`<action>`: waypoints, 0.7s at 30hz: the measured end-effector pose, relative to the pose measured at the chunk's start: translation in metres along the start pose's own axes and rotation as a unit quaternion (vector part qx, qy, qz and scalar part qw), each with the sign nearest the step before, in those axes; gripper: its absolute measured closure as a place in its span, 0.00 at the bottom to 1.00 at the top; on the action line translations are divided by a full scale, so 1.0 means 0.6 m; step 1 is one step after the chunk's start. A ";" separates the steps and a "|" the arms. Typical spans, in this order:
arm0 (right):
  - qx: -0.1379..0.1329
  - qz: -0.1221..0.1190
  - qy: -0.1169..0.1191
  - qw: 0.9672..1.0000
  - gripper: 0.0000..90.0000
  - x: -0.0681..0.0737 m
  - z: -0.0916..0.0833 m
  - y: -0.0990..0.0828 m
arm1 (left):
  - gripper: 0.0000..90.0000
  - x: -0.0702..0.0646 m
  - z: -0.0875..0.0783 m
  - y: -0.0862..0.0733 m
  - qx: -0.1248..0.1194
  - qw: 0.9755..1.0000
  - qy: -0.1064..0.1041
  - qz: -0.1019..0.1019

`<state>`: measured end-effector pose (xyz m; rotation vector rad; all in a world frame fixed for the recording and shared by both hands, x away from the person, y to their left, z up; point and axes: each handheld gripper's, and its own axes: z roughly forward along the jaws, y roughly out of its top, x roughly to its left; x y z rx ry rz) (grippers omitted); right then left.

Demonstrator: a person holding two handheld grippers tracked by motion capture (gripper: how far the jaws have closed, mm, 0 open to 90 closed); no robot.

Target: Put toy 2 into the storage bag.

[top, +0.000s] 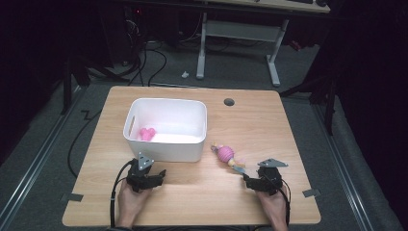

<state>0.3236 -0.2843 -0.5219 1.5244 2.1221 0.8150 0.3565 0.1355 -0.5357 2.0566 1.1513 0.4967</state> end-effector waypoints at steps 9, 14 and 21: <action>-0.036 -0.018 0.040 0.998 0.33 0.019 -0.035 0.007 | 0.30 0.000 0.000 0.000 0.000 1.000 0.000 0.000; -0.050 -0.045 0.046 0.997 0.34 0.035 -0.045 0.034 | 0.30 0.000 0.000 0.000 0.001 1.000 -0.001 0.000; -0.026 -0.063 0.050 0.996 0.33 0.047 -0.038 0.076 | 0.30 0.000 0.000 0.000 0.001 1.000 -0.001 0.000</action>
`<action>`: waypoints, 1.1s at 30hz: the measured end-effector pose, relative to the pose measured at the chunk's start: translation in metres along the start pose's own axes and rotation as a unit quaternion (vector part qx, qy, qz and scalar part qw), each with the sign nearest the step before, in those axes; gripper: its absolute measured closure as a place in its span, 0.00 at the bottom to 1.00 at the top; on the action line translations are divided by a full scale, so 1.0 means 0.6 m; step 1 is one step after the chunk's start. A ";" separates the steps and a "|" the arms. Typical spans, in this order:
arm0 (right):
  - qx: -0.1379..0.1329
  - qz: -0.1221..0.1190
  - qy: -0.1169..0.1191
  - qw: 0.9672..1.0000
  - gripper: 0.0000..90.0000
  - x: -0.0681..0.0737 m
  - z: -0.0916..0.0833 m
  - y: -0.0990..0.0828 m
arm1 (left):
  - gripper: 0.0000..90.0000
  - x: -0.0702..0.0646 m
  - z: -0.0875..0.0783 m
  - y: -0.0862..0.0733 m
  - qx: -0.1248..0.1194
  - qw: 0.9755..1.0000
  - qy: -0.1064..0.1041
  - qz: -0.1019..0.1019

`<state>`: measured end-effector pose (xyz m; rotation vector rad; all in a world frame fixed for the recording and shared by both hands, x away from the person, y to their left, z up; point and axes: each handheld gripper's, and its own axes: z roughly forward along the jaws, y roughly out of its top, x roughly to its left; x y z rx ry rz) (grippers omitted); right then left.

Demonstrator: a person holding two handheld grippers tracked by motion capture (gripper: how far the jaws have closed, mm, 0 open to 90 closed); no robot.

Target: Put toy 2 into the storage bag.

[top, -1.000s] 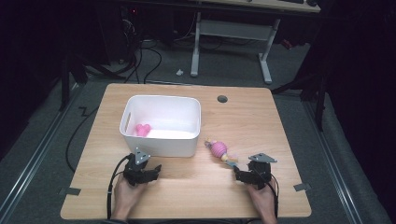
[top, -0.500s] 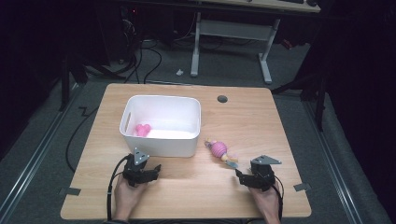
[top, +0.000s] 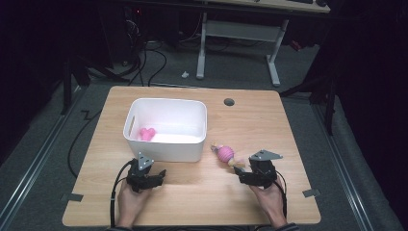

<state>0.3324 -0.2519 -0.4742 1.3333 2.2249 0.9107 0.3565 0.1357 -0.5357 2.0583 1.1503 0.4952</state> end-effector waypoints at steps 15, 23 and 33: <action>0.040 -0.010 -0.001 0.999 0.29 0.007 0.056 0.067 | 0.30 0.000 0.000 0.000 0.000 1.000 0.000 0.000; 0.053 -0.014 0.002 0.999 0.28 0.011 0.085 0.081 | 0.30 0.000 0.000 0.000 0.000 1.000 0.000 0.000; 0.073 -0.013 0.008 0.997 0.28 0.013 0.113 0.085 | 0.30 0.000 0.000 0.000 0.000 1.000 0.000 -0.001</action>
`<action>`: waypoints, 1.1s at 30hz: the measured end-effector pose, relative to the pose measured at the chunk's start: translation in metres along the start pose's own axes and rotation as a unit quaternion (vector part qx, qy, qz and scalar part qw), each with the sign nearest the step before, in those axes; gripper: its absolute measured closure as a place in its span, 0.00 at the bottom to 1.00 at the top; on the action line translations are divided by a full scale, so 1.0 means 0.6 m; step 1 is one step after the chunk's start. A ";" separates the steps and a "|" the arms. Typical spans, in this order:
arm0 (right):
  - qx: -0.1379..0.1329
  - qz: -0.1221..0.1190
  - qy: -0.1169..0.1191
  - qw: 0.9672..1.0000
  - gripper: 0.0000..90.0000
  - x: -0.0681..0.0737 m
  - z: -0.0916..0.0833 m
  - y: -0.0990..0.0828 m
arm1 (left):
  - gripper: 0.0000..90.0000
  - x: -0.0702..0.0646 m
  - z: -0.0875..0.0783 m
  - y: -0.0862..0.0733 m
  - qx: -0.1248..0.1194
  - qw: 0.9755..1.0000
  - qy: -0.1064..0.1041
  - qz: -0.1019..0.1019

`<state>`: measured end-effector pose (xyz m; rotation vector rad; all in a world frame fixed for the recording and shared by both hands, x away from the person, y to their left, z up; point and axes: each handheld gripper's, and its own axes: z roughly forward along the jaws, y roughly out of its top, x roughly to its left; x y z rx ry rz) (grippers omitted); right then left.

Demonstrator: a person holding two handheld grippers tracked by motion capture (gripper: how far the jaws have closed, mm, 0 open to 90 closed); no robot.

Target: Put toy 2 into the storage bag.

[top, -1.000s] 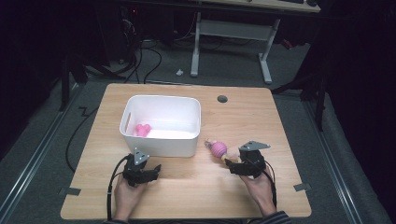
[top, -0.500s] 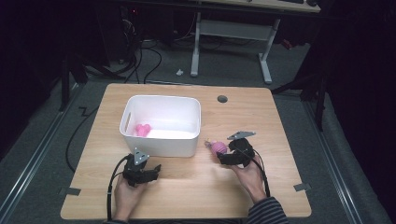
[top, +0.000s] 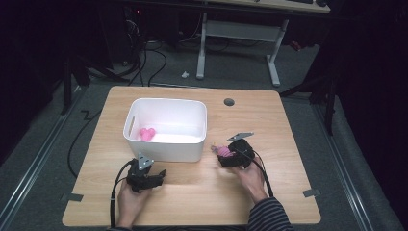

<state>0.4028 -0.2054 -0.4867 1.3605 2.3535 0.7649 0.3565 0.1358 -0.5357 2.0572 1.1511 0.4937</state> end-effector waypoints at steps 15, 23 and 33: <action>0.018 -0.012 -0.002 1.000 0.40 -0.001 -0.003 -0.001 | 0.30 0.000 0.000 0.000 0.000 1.000 0.000 0.000; 0.018 -0.005 0.018 1.000 0.40 -0.009 -0.028 -0.003 | 0.30 0.000 0.000 0.000 0.000 1.000 0.000 0.000; 0.005 -0.010 0.039 0.999 0.40 -0.017 -0.071 0.000 | 0.30 0.000 0.000 0.000 0.000 1.000 0.000 0.000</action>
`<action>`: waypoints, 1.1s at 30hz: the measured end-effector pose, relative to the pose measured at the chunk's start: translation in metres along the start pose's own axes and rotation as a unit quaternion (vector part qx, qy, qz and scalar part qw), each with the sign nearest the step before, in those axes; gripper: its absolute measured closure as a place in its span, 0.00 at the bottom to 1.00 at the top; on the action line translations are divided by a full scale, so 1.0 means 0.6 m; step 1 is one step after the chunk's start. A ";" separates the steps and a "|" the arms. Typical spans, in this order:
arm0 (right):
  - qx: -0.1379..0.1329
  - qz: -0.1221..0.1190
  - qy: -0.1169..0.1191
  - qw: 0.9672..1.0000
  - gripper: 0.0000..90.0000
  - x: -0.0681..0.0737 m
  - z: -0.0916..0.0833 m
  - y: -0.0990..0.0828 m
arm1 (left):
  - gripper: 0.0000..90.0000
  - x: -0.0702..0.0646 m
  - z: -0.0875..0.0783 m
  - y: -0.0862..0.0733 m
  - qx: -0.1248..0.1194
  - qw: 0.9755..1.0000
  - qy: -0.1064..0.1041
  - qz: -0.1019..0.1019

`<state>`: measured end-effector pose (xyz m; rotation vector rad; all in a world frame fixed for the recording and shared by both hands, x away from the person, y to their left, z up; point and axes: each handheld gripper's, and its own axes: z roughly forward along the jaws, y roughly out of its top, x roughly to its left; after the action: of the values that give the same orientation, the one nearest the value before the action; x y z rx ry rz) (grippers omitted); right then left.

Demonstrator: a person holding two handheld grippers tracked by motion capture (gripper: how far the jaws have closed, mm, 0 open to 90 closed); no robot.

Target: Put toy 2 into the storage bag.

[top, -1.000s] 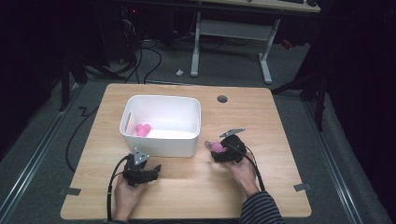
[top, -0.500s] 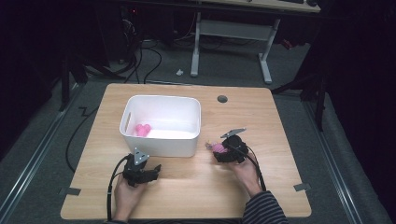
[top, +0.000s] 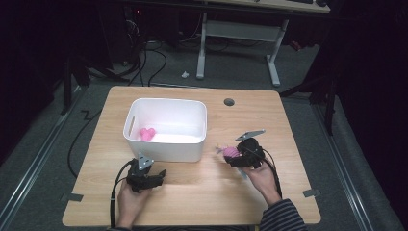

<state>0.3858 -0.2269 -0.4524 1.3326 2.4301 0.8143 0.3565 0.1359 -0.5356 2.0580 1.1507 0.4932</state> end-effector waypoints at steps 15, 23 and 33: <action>-0.048 -0.014 0.031 0.998 0.40 -0.002 -0.087 0.031 | 0.30 0.000 0.000 0.000 0.000 1.000 0.000 0.001; -0.071 -0.049 0.051 0.995 0.40 0.012 -0.122 0.066 | 0.29 0.000 0.000 0.000 0.000 1.000 0.000 0.001; -0.080 -0.055 0.080 0.992 0.40 0.025 -0.142 0.096 | 0.28 -0.002 0.001 0.000 0.000 1.000 -0.006 0.006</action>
<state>0.3778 -0.2196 -0.3490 1.1048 2.4695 1.0982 0.3563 0.1349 -0.5359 2.0669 1.1328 0.4864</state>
